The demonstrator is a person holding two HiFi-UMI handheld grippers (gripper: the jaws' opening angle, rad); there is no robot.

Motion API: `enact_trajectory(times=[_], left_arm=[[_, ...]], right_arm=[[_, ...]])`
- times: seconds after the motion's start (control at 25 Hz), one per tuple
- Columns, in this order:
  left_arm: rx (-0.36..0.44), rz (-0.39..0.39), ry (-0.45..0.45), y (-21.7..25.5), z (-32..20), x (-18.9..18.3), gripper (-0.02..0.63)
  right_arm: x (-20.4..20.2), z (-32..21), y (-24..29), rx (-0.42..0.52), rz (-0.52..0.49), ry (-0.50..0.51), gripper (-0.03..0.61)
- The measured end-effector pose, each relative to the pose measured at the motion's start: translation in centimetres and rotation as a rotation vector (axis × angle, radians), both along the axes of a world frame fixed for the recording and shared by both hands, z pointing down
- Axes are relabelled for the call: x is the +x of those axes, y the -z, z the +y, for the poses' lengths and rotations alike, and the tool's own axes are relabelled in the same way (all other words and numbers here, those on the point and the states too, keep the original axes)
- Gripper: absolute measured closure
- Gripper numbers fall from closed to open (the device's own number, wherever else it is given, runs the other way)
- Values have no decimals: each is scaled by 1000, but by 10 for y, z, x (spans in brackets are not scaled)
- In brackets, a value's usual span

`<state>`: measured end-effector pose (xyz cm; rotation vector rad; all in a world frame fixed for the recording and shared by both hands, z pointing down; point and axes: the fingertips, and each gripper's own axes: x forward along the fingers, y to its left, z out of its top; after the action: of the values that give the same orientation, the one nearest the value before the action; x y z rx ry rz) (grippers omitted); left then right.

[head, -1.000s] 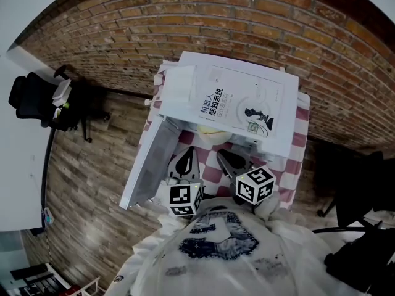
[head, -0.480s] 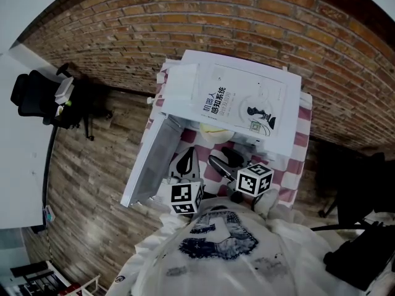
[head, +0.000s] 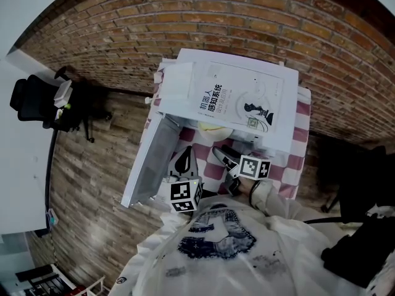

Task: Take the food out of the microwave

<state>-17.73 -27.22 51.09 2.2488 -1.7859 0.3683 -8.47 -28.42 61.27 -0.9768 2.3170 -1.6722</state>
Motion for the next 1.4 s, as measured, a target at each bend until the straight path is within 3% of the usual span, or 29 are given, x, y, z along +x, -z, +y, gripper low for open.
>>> enact_trajectory(times=[0.56,1.4], left_arm=[[-41,-23,18,-29,-9,-7,606],[-111,21,57,-44,-12,-19,605]], right_arm=[[1,-17,-45,-152,-67,-133,311],[-14,-37,-76,-287,-176,-194,374]])
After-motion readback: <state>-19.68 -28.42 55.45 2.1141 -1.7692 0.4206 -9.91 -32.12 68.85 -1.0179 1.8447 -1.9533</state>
